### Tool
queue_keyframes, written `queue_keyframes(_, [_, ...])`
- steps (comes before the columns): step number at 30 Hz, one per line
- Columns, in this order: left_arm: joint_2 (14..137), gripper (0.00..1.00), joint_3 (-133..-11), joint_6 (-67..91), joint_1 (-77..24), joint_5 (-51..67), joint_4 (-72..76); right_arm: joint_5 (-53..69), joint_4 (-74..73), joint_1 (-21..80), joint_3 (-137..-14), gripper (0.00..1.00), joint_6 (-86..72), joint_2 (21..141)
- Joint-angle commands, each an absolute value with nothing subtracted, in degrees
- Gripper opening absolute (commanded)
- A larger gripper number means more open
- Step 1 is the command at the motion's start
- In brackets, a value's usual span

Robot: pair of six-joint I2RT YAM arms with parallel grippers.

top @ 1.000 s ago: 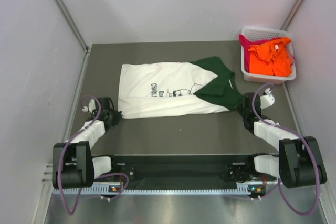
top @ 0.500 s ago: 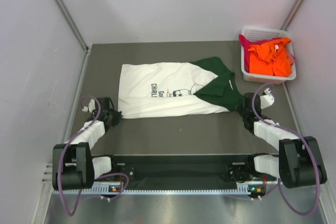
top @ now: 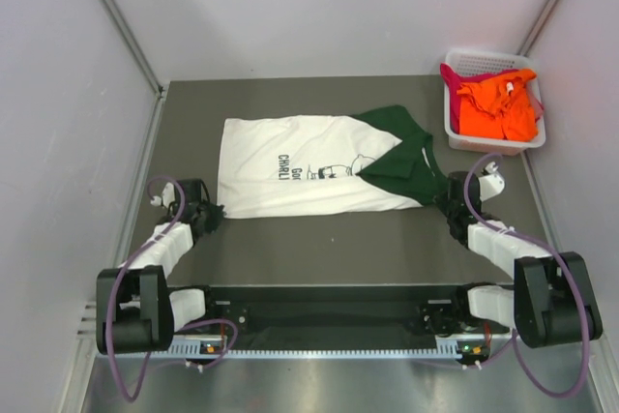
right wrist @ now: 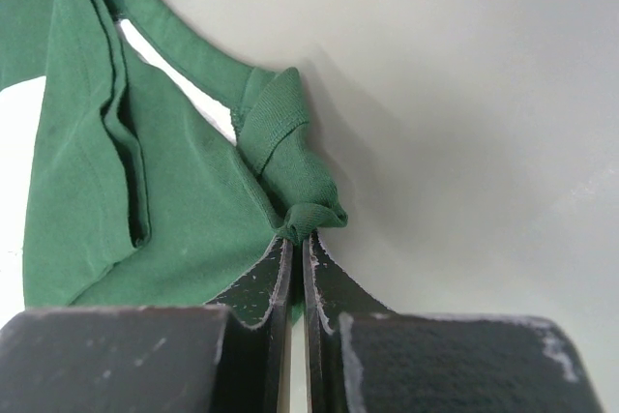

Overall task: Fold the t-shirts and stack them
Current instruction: Fold the tshirt

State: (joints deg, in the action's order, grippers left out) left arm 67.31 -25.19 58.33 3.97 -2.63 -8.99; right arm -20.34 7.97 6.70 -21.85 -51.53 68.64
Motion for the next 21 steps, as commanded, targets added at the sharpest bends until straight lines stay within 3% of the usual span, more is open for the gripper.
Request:
queue_keyframes(1, [65.39, 0.0, -27.51, 57.13, 4.04, -5.19, -11.42, -23.73, 6.86, 6.42, -23.81, 0.0, -49.84, 66.62])
queue_keyframes(10, [67.23, 0.0, -44.54, 55.2, 4.31, -6.07, -21.87, -27.24, -10.88, 6.5, -41.46, 0.0, -45.8, 63.19])
queue_keyframes(17, [73.21, 0.0, -73.24, 52.91, 5.89, -4.23, -35.32, -25.23, -26.35, 6.42, -71.22, 0.0, -41.84, 66.09])
queue_keyframes(21, [72.78, 0.0, -87.6, 50.19, 6.85, -3.43, -43.75, -22.95, -31.54, 6.42, -81.89, 0.0, -39.12, 62.68])
